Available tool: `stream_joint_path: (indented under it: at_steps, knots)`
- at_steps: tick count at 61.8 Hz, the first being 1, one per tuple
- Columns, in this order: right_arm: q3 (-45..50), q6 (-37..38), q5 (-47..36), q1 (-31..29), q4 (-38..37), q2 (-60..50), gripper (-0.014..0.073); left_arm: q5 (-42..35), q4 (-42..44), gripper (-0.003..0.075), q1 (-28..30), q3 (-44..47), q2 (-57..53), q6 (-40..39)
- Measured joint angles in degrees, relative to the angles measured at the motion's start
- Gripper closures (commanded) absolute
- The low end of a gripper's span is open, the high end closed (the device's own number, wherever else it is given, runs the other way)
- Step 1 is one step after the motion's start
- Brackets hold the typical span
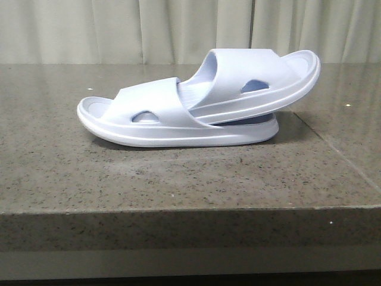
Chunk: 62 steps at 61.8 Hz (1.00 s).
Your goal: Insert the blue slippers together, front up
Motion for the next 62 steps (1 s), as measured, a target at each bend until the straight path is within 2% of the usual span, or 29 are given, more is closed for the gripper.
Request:
stream_joint_path:
  at_steps: [17, 36, 40, 49, 54, 62]
  knots:
    - [4.11, 2.5, 4.71, 0.0, -2.55, -12.85, 0.023, 4.03, 1.07, 0.0302, 0.0, 3.6, -13.76, -0.44]
    - [6.99, 2.77, 5.88, 0.0, -2.8, -20.5, 0.0241, 4.94, 1.19, 0.0304, 0.0, 7.19, -17.16, -0.44]
    - [6.99, 2.77, 5.88, 0.0, -2.83, -20.59, 0.0294, 4.94, 1.19, 0.0327, 0.0, 7.56, -17.16, -0.44]
    - [6.99, 2.77, 5.88, 0.0, -2.93, -20.72, 0.0488, 4.94, 1.22, 0.0465, 0.0, 7.94, -17.16, -0.44]
    - [6.99, 2.92, 5.88, 0.0, -2.93, -20.72, 0.0594, 4.7, 1.22, 0.0566, 0.0, 7.94, -17.16, -0.44]
    - [6.99, 2.92, 5.88, 0.0, -2.93, -20.72, 0.0704, 4.07, 1.22, 0.0687, 0.0, 7.94, -17.16, -0.44]
